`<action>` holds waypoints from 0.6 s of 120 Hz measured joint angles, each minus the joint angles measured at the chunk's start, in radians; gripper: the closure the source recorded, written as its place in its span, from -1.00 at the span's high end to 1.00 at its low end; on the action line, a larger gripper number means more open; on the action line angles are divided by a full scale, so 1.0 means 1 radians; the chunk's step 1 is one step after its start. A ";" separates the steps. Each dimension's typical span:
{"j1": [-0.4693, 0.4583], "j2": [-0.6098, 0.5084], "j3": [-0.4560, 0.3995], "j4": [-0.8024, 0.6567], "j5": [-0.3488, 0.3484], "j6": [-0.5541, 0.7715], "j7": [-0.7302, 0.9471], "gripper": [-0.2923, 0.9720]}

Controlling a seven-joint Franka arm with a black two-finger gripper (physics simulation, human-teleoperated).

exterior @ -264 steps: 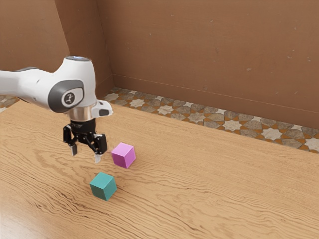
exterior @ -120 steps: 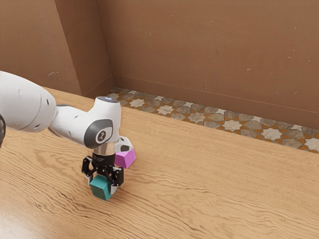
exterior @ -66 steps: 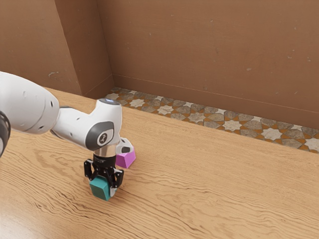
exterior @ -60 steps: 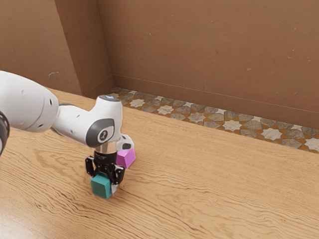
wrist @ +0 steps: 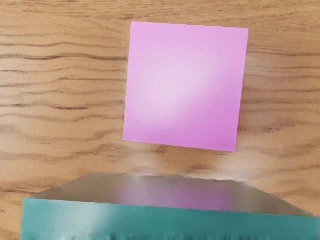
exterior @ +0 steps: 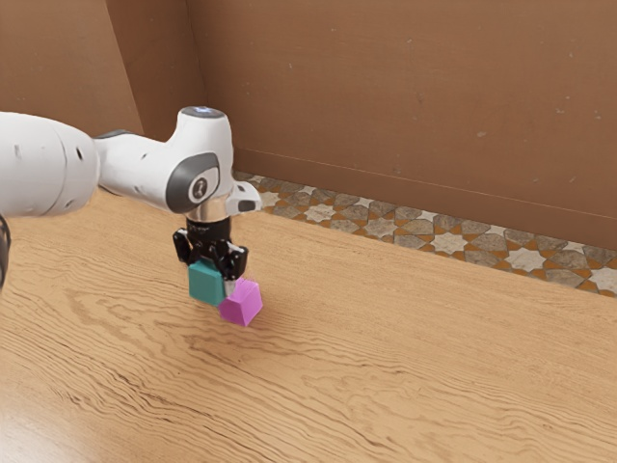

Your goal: Pick up the blue block with one arm, and put the blue block on the pink block with one arm

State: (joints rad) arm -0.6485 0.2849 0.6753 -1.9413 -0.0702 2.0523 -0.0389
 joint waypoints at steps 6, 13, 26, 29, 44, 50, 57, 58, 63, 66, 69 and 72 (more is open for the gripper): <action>0.012 0.004 0.002 0.020 0.000 -0.008 0.009 0.07; 0.037 0.027 -0.003 0.057 -0.001 -0.018 0.019 0.08; 0.080 0.090 -0.041 0.130 -0.007 -0.041 0.036 0.08; 0.103 0.100 -0.066 0.145 -0.007 -0.045 0.039 0.09; 0.177 0.140 -0.139 0.187 -0.011 -0.061 0.055 0.08; 0.197 0.156 -0.163 0.204 -0.011 -0.065 0.060 0.05; 0.207 0.166 -0.180 0.216 -0.012 -0.069 0.065 0.04; 0.208 0.167 -0.181 0.218 -0.012 -0.069 0.066 0.04; 0.211 0.173 -0.185 0.225 -0.012 -0.071 0.069 0.04; 0.213 0.176 -0.186 0.229 -0.013 -0.072 0.071 0.04; 0.215 0.182 -0.187 0.236 -0.015 -0.073 0.073 0.04; 0.216 0.187 -0.187 0.242 -0.016 -0.075 0.075 0.05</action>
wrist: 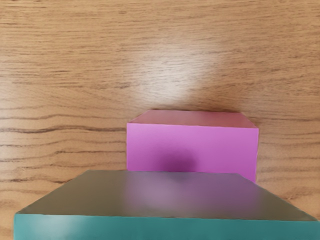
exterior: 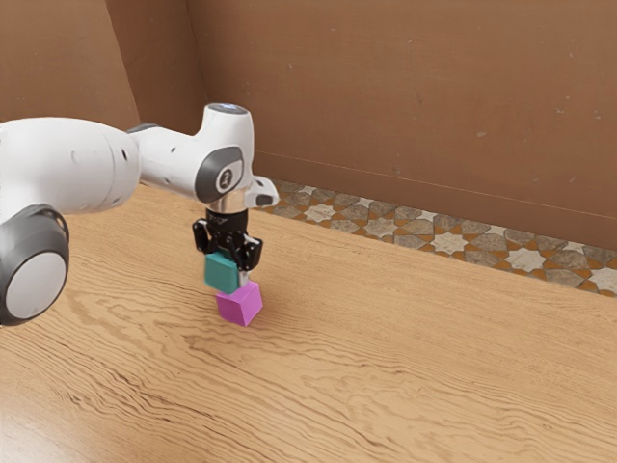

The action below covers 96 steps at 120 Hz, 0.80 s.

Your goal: Pick up the blue block with one arm, and put the blue block on the pink block with one arm

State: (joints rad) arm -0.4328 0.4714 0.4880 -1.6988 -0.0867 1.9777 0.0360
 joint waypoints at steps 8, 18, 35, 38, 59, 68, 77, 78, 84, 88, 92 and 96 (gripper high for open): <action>0.001 0.011 -0.005 0.015 -0.006 -0.003 0.005 0.07; 0.001 0.022 -0.009 0.026 -0.012 -0.006 0.010 0.06; -0.001 0.042 -0.010 0.035 -0.017 -0.009 0.019 0.23; -0.001 0.044 -0.010 0.035 -0.018 -0.010 0.020 0.26; -0.004 0.047 -0.010 0.062 -0.018 -0.015 0.028 0.42; -0.007 0.045 -0.008 0.099 -0.017 -0.027 0.031 0.45; -0.020 0.037 0.002 0.142 -0.014 -0.051 0.033 0.48; -0.023 0.034 0.004 0.144 -0.013 -0.054 0.033 0.48; -0.068 0.010 0.031 0.153 -0.004 -0.076 0.035 0.49; -0.122 -0.018 0.068 0.153 0.010 -0.098 0.036 0.50; -0.165 -0.067 0.098 0.143 0.025 -0.125 0.036 0.50; -0.188 -0.123 0.115 0.127 0.040 -0.154 0.037 0.51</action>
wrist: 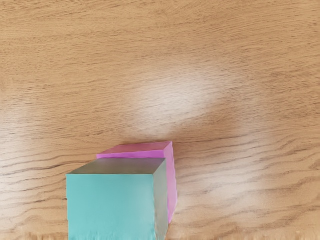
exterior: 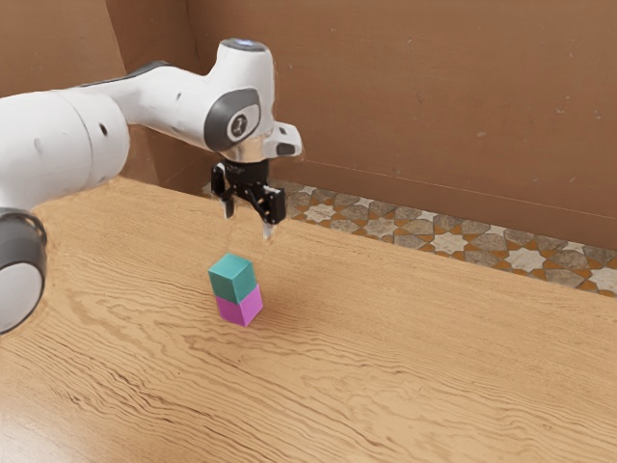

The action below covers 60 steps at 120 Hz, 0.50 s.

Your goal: Pick up the blue block with one arm, and put the blue block on the pink block with one arm

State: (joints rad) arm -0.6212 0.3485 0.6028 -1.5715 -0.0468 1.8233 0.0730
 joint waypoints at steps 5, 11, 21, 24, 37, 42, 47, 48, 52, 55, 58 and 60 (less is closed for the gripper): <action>-0.024 -0.075 0.011 -0.022 0.028 -0.035 0.000 0.51; -0.057 -0.159 0.016 -0.045 0.075 -0.071 0.000 0.52; -0.078 -0.266 0.022 -0.063 0.127 -0.127 -0.003 0.52; -0.079 -0.285 0.023 -0.064 0.138 -0.142 -0.007 0.53; -0.070 -0.324 0.038 -0.049 0.165 -0.192 -0.021 0.53; -0.061 -0.328 0.041 -0.043 0.173 -0.208 -0.026 0.53; -0.050 -0.331 0.042 -0.042 0.183 -0.222 -0.031 0.53; -0.048 -0.332 0.043 -0.042 0.184 -0.225 -0.032 0.53; -0.042 -0.336 0.044 -0.044 0.189 -0.235 -0.037 0.53; -0.037 -0.339 0.045 -0.045 0.193 -0.241 -0.040 0.53; -0.032 -0.341 0.046 -0.046 0.196 -0.246 -0.044 0.53; -0.028 -0.342 0.047 -0.047 0.197 -0.249 -0.046 0.54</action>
State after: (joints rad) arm -0.6494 0.0062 0.6493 -1.6185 0.1503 1.5739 0.0269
